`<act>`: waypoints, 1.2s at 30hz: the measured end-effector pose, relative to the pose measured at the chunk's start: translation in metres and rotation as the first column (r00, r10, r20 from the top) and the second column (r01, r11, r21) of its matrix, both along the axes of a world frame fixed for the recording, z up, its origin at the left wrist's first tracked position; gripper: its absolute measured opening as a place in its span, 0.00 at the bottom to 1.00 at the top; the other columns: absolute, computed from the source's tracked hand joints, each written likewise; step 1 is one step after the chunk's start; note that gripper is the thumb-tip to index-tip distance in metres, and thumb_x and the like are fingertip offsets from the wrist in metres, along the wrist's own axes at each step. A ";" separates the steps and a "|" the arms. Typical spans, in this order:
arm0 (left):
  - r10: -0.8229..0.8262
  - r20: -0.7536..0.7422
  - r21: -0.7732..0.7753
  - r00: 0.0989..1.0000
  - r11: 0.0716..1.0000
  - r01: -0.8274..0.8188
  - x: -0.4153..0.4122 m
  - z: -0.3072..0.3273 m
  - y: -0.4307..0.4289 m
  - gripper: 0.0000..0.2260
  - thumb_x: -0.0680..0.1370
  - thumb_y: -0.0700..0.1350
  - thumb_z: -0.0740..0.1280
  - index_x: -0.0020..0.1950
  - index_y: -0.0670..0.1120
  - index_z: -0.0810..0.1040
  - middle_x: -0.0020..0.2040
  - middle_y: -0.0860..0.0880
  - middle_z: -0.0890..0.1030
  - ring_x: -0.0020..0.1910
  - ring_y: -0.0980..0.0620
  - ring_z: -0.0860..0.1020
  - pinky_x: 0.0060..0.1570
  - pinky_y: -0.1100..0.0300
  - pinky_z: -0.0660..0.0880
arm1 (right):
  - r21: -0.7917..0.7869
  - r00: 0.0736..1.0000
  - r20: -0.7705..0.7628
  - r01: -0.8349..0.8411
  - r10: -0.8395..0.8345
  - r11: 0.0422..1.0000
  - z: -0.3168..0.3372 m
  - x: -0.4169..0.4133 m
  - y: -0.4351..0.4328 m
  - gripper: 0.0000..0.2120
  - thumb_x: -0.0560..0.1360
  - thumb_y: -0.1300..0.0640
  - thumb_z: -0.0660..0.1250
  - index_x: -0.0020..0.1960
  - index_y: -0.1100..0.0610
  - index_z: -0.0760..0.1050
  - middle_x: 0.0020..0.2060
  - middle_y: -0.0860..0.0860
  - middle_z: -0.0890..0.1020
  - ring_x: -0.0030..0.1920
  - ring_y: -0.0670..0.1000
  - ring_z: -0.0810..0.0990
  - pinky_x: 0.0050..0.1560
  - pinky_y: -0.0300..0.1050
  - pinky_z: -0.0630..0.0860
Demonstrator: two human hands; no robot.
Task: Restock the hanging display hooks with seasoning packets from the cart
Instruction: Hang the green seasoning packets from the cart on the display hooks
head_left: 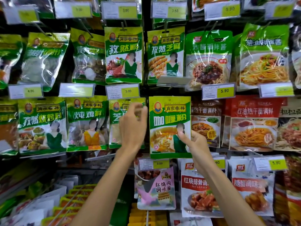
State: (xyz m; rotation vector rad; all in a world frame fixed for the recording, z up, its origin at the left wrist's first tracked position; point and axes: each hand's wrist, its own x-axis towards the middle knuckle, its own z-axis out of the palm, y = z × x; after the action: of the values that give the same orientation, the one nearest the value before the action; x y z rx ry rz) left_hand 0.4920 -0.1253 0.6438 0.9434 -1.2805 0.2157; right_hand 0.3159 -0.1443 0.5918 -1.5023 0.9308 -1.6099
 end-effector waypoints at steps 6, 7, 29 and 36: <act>0.644 0.249 -0.466 0.723 0.734 -0.494 0.040 0.039 -0.032 0.13 0.80 0.41 0.62 0.63 0.39 0.74 0.58 0.39 0.77 0.57 0.41 0.75 0.58 0.51 0.69 | 0.004 0.998 -0.002 0.057 -0.057 0.998 0.004 -0.012 -0.010 0.07 0.76 0.55 0.68 0.47 0.59 0.80 0.44 0.54 0.84 0.46 0.51 0.82 0.44 0.41 0.74; 0.675 0.275 -0.479 0.684 0.714 -0.512 0.044 0.041 -0.038 0.14 0.80 0.42 0.62 0.64 0.40 0.74 0.60 0.38 0.76 0.59 0.40 0.74 0.60 0.50 0.68 | 0.001 0.998 -0.004 0.070 -0.070 0.998 0.008 -0.011 -0.011 0.09 0.76 0.55 0.68 0.48 0.61 0.80 0.44 0.57 0.84 0.46 0.54 0.81 0.44 0.44 0.75; 0.663 0.344 -0.536 0.666 0.720 -0.441 0.062 0.040 -0.058 0.15 0.80 0.43 0.61 0.64 0.38 0.73 0.58 0.39 0.77 0.59 0.43 0.71 0.63 0.47 0.66 | 0.024 0.963 -0.066 0.263 -0.261 0.964 0.024 -0.002 -0.033 0.11 0.74 0.55 0.71 0.39 0.63 0.80 0.34 0.55 0.80 0.36 0.52 0.76 0.35 0.41 0.69; 0.648 0.351 -0.521 0.676 0.735 -0.434 0.061 0.039 -0.057 0.15 0.80 0.43 0.61 0.64 0.38 0.73 0.58 0.39 0.77 0.59 0.43 0.70 0.63 0.48 0.65 | -0.117 0.786 -0.263 0.549 -0.559 0.828 0.015 0.009 -0.045 0.20 0.73 0.47 0.71 0.31 0.60 0.70 0.24 0.51 0.68 0.24 0.48 0.61 0.26 0.43 0.55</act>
State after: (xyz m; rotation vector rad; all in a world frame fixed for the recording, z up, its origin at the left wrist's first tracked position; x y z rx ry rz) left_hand 0.5528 -0.1818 0.6831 0.9220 -1.3138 1.2552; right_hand 0.3245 -0.1888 0.6067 -1.6048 1.6433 -1.8352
